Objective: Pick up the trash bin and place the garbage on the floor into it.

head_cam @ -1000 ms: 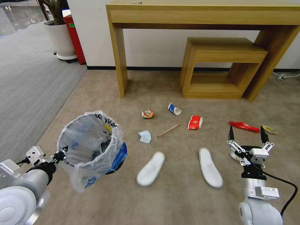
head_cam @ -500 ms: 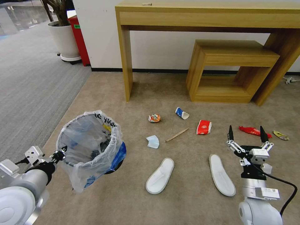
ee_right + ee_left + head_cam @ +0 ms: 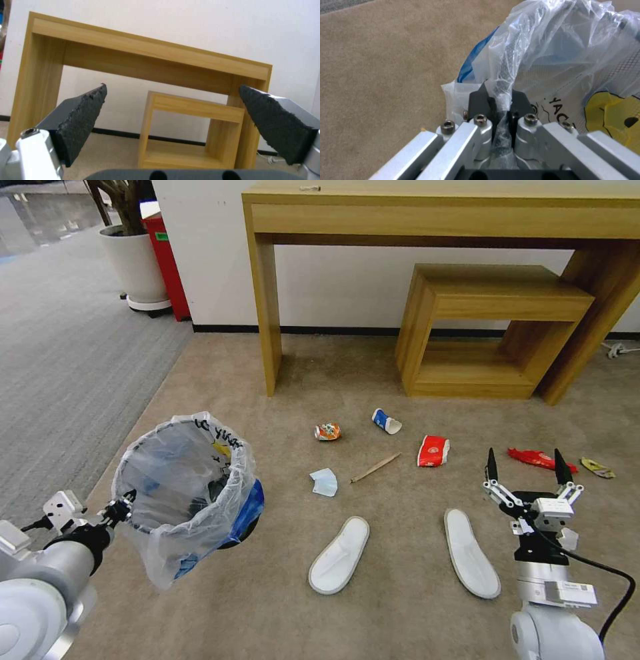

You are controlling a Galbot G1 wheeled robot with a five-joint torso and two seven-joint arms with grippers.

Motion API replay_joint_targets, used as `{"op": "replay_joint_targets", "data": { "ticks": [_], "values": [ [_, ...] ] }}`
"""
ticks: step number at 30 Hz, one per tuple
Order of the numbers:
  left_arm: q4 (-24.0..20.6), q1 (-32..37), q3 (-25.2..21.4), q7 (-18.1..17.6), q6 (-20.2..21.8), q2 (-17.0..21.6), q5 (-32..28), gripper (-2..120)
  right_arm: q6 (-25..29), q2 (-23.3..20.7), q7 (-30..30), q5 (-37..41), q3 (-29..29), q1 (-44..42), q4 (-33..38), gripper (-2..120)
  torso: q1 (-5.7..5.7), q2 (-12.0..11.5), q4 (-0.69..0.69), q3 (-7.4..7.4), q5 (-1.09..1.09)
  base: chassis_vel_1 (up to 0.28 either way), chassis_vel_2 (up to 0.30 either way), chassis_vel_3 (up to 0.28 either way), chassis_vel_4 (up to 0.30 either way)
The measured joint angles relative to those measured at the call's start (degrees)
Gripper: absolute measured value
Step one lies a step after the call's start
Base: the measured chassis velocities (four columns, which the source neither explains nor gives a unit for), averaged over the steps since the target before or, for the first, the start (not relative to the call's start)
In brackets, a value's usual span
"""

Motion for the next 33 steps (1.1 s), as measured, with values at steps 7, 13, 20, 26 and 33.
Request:
{"op": "replay_joint_targets", "data": {
  "ticks": [7, 13, 20, 26, 33],
  "values": [
    [0.1, 0.0, 0.0, 0.1, 0.0, 0.3, 0.0, 2, 0.1, 0.1, 0.1, 0.2, -0.3, 0.1, 0.0, 100, 0.0, 0.0, 0.01, 0.0, -0.01, 0.072, 0.067, -0.069, -0.07],
    [0.5, -0.3, 0.0, 0.1, 0.0, 0.6, 0.0, 2, 0.1, 0.1, 0.2, 0.3, -0.4, 0.1, 0.1, 100, 0.0, 0.0, 0.01, 0.0, -0.01, 0.027, 0.036, -0.036, -0.036],
    [1.2, -0.7, -0.3, 0.1, 0.0, 1.1, 0.1, 2, 0.0, 0.2, 0.2, 0.3, -0.4, 0.1, 0.2, 100, 0.0, 0.0, 0.0, 0.0, 0.0, 0.0, 0.0, 0.0, 0.0],
    [1.7, -1.0, -0.5, 0.1, 0.0, 1.1, 0.3, 2, -0.6, 0.3, 0.2, 0.2, -0.4, 0.2, 0.1, 100, 0.0, 0.0, 0.0, 0.0, 0.0, 0.0, 0.0, 0.0, 0.0],
    [2.8, -1.5, -1.3, 0.2, 0.0, 1.2, 0.9, 2, -0.6, 0.3, 0.2, 0.1, -0.4, 0.4, -0.5, 100, 0.0, 0.0, 0.0, 0.0, 0.0, 0.0, 0.0, 0.0, 0.0]
  ]
}}
